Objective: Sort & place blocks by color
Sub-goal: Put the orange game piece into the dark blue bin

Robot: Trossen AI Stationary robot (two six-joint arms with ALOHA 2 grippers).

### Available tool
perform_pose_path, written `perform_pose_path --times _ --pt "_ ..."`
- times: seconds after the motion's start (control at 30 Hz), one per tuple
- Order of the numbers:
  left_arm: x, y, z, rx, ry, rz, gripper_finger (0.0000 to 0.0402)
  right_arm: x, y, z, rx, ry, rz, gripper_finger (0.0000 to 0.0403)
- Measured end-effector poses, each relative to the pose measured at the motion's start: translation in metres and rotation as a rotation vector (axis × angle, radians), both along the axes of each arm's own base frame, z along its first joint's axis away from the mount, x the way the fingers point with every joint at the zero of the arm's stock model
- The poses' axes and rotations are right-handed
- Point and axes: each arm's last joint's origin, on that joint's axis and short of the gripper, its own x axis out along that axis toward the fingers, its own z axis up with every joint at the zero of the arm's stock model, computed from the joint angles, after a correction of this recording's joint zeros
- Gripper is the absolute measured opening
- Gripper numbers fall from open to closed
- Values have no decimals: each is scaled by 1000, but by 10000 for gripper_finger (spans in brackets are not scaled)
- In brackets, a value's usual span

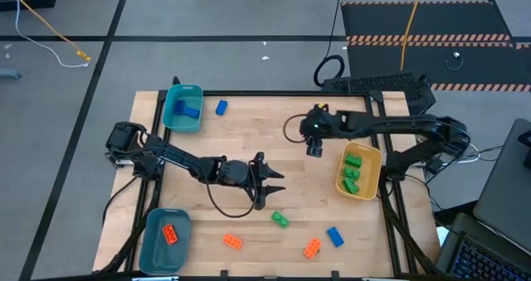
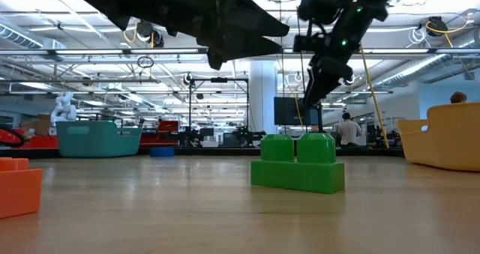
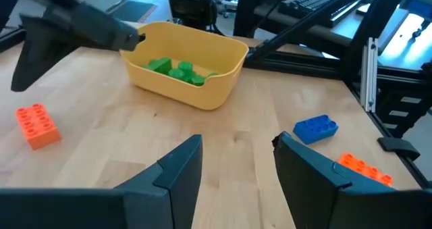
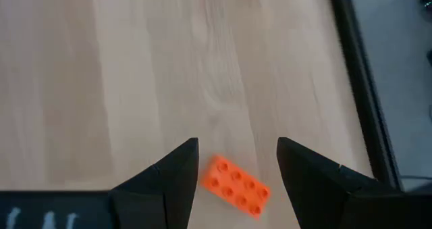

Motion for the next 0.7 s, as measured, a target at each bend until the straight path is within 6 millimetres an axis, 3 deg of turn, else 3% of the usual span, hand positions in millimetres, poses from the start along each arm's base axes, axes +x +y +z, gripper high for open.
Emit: perform_pose_path --times 0.33,0.5,0.7 --pt "-1 0 -4 -2 39 4 184 14 -11 -43 30 348 120 197" --pt "-1 0 -4 -2 43 5 184 17 -22 -55 35 364 102 197" --pt "-1 0 -4 -4 44 5 184 14 -40 -55 33 343 54 196"
